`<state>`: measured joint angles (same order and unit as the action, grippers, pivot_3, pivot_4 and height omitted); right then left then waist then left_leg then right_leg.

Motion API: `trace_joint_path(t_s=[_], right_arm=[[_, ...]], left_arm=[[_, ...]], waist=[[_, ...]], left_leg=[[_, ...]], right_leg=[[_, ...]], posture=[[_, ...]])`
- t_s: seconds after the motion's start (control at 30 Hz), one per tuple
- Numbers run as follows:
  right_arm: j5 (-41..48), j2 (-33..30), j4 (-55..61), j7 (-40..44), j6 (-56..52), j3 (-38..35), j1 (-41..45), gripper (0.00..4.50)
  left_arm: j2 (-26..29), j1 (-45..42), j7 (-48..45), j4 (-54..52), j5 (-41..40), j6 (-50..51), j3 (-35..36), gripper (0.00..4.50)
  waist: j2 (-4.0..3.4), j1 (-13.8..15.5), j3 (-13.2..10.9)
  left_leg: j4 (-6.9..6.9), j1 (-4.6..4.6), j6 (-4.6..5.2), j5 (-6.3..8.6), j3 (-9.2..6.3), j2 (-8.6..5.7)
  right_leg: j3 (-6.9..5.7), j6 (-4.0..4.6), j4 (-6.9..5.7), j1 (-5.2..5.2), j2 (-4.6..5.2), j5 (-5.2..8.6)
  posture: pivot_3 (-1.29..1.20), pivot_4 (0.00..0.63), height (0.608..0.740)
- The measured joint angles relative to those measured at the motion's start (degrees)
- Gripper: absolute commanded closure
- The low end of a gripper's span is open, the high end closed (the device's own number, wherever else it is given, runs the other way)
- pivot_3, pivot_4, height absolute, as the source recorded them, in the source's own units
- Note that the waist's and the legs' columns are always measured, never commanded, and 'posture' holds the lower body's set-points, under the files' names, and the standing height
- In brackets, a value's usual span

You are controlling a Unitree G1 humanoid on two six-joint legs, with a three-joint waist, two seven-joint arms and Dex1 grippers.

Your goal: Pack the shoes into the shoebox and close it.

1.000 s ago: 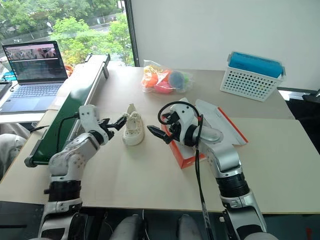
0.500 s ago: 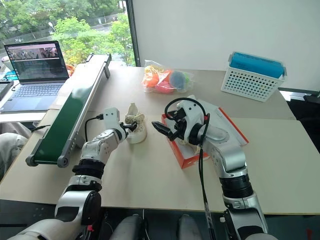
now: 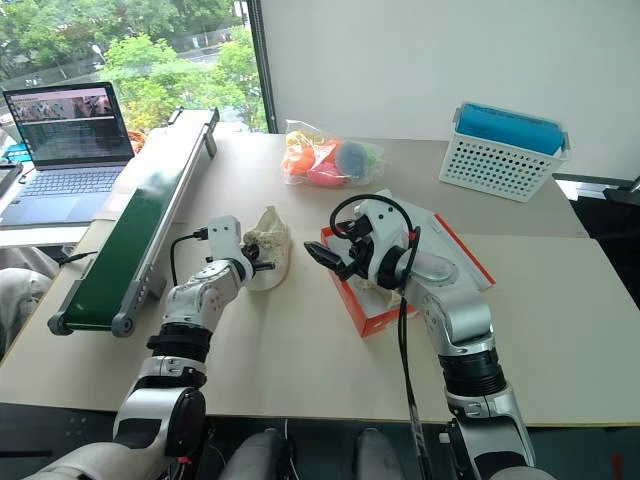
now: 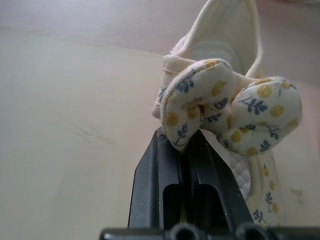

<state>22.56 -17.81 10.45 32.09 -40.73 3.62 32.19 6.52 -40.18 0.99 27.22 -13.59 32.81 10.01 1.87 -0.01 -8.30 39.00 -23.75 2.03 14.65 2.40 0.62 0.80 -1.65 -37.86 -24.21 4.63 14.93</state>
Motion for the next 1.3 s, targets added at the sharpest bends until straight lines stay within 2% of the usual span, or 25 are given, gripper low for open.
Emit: trace_joint_path(t_s=[0.23,0.43,0.6,0.7,0.87,1.07,1.3], right_arm=[[0.4,0.0,0.0,-0.4,0.0,-0.1,0.2,0.0],[1.1,1.0,-3.3,-3.3,-3.4,-1.6,2.5,0.0],[5.9,3.7,-14.7,-8.2,-15.1,-9.6,10.9,0.0],[8.7,4.2,-17.6,-9.1,-20.9,-12.7,14.5,0.0],[12.7,4.5,-18.6,-9.8,-29.3,-15.8,18.7,0.0],[15.2,5.3,-15.9,-9.6,-36.8,-14.6,18.3,0.0],[15.9,6.8,-14.1,-10.3,-39.1,-13.9,15.6,0.0]], left_arm=[[-1.9,1.5,-1.2,-1.8,-2.9,-1.6,3.4,4.43],[-3.5,6.3,-5.8,-11.7,-9.6,-1.7,6.5,4.43],[-6.3,12.9,-11.3,-26.9,-24.2,7.4,8.0,4.43],[-5.8,16.2,-11.5,-31.8,-27.9,11.6,7.6,4.43],[-5.7,19.1,-10.5,-35.9,-29.5,14.1,6.3,4.43],[-7.0,18.4,-9.2,-36.9,-29.8,14.1,5.5,4.43],[-7.6,16.2,-8.9,-37.6,-31.4,13.9,4.6,4.43]], waist=[[0.0,0.0,0.0],[0.01,-0.1,0.0],[0.01,-0.1,0.0],[0.01,-0.4,0.0],[0.0,-0.7,0.0],[0.01,-0.6,0.0],[0.0,-0.7,0.0]], left_leg=[[0.0,-0.02,0.0,0.0,0.0,0.01],[0.01,-0.07,-0.01,-0.01,0.0,0.04],[-0.01,-0.07,-0.01,0.0,0.01,0.08],[-0.01,-0.08,0.0,0.0,0.02,0.08],[0.0,-0.06,0.0,0.0,0.01,0.1],[0.0,-0.1,0.02,0.01,0.02,0.09],[0.01,-0.09,0.01,0.0,0.02,0.1]], right_leg=[[0.0,0.0,0.01,-0.02,0.0,0.0],[0.01,0.01,-0.01,-0.05,0.02,0.0],[0.01,0.01,0.0,-0.04,0.05,-0.01],[0.03,0.01,0.01,-0.04,0.02,-0.01],[0.02,0.02,-0.01,0.0,-0.04,-0.01],[0.01,0.01,0.05,-0.01,-0.04,-0.01],[0.02,0.01,0.03,-0.01,-0.08,-0.01]], posture=[[0.0,0.15,0.74],[0.0,0.15,0.74],[0.0,0.15,0.74],[0.0,0.15,0.74],[0.0,0.15,0.74],[0.0,0.15,0.74],[0.0,0.15,0.74]])
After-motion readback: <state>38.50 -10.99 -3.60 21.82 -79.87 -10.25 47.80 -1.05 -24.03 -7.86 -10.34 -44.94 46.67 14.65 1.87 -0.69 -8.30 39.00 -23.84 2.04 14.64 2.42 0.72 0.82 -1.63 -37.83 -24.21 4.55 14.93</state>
